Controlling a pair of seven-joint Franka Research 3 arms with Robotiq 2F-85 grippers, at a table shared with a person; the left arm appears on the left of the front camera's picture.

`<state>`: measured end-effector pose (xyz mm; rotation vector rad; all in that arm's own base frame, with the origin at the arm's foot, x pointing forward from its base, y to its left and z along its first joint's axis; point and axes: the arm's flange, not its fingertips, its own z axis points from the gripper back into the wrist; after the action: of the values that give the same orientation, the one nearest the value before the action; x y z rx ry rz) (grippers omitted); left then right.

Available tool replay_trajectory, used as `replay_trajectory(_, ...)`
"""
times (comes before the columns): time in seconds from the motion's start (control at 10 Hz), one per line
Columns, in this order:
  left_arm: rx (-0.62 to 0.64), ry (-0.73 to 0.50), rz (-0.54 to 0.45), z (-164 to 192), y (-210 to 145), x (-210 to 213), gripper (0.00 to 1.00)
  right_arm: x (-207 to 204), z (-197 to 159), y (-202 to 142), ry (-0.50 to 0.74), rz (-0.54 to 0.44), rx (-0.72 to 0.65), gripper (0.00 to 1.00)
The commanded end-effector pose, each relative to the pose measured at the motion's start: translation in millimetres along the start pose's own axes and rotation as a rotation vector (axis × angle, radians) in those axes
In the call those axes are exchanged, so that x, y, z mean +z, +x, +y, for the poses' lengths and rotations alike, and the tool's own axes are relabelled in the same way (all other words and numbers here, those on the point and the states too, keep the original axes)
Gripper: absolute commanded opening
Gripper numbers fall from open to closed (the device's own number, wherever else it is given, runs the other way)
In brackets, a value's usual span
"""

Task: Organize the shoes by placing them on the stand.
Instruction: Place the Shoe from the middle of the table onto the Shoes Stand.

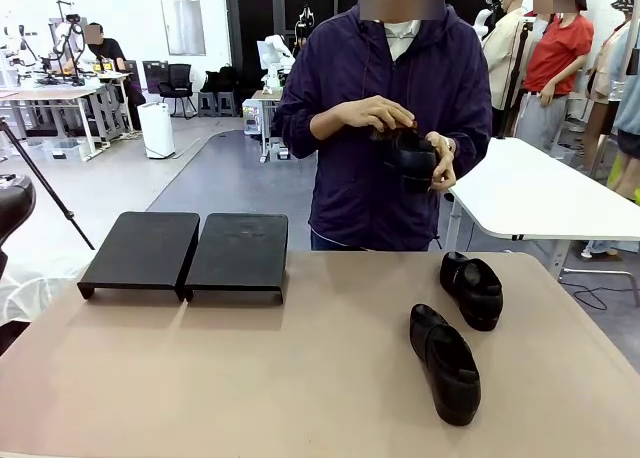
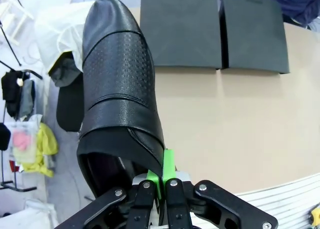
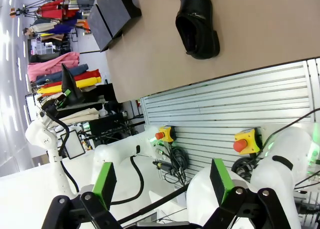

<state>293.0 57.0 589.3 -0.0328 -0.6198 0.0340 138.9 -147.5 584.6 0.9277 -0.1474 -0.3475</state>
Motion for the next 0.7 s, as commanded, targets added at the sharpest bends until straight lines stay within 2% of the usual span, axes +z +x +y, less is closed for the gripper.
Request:
replay_trajectory(0.0, -0.028, 0.014, -0.026, 0.2, 0.5, 9.6, 0.00, 3.0, -0.8, -3.6, 0.008, -0.001, 0.026, 1.00)
replay_trajectory(0.1, 0.000, 0.000, 0.000, 0.0, 0.0, 0.0, 0.00, 3.0, -0.8, -3.6, 0.008, -0.001, 0.026, 1.00)
replay_trajectory(0.2, -0.049, 0.057, 0.018, -6.8, -0.4, -2.1, 0.00, 3.0, -0.8, -3.6, 0.008, -0.001, 0.026, 1.00)
replay_trajectory(0.3, -0.099, 0.041, 0.091, -3.9, 22.8, -17.0, 0.00, 3.0, -0.8, -3.6, 0.008, -0.001, 0.026, 1.00)
replay_trajectory(0.4, -0.162, 0.053, 0.088, 0.4, 53.3, -36.0, 0.00, 3.0, -0.8, -3.6, 0.008, -0.001, 0.026, 1.00)
replay_trajectory(0.6, -0.258, -0.008, 0.090, 9.6, 104.7, -80.7, 0.00, 3.0, -0.8, -3.6, 0.008, -0.001, 0.026, 1.00)
